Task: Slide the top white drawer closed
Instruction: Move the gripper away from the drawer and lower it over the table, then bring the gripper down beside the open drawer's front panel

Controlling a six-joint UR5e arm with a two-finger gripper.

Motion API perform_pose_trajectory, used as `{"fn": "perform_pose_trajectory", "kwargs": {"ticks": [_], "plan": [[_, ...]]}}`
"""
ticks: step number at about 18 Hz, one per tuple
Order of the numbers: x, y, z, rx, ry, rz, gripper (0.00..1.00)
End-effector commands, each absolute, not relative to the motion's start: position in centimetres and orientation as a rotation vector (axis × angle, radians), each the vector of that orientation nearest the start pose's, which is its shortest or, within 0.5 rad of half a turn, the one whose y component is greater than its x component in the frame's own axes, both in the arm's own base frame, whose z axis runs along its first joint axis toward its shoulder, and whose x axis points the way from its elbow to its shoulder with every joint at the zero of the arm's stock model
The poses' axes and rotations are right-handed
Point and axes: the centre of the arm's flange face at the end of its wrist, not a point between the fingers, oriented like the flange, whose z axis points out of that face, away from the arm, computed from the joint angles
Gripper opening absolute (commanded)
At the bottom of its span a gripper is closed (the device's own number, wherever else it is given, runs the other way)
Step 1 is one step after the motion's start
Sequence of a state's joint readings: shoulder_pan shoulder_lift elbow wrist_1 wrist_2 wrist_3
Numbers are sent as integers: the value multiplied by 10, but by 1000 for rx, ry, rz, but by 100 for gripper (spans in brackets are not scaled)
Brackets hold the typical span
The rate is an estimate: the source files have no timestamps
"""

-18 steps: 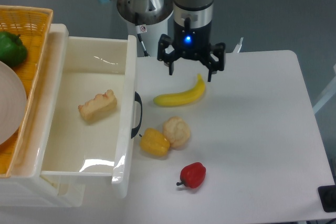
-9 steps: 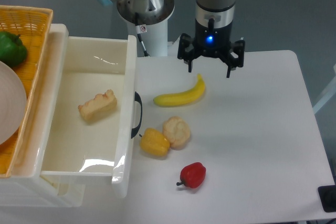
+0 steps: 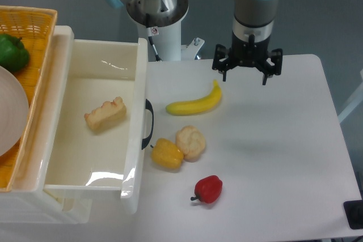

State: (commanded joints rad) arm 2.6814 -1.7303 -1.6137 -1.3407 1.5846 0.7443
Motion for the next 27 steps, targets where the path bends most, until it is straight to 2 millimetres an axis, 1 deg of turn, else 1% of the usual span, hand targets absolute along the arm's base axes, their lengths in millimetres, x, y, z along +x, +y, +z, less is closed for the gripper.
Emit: {"fn": "perform_pose_trajectory", "kwargs": {"ticks": [4,7,8,10,12,13,15,16,18,20,24,27], "plan": [[-443,369,390,-3098,-601,11,100],[-451,375,375,-3090,-696,-23,100],[-450,380,370,-3096,-690,-27,100],[-450,393,367,-3092,-667,-25,100],[-443,404,360,-3101,-644,-42,100],[-442,410,353,-3100,-642,-62,100],[-444,422,344,-3067,-639,-95,100],[-443,427,344,-3053,-626,-108,100],[-441,433,337,-3053,-615,-127,100],[-433,444,330,-3067,-584,-140,100],[-427,456,321,-3028,-621,-216,100],[-424,461,321,-2996,-639,-259,100]]}}
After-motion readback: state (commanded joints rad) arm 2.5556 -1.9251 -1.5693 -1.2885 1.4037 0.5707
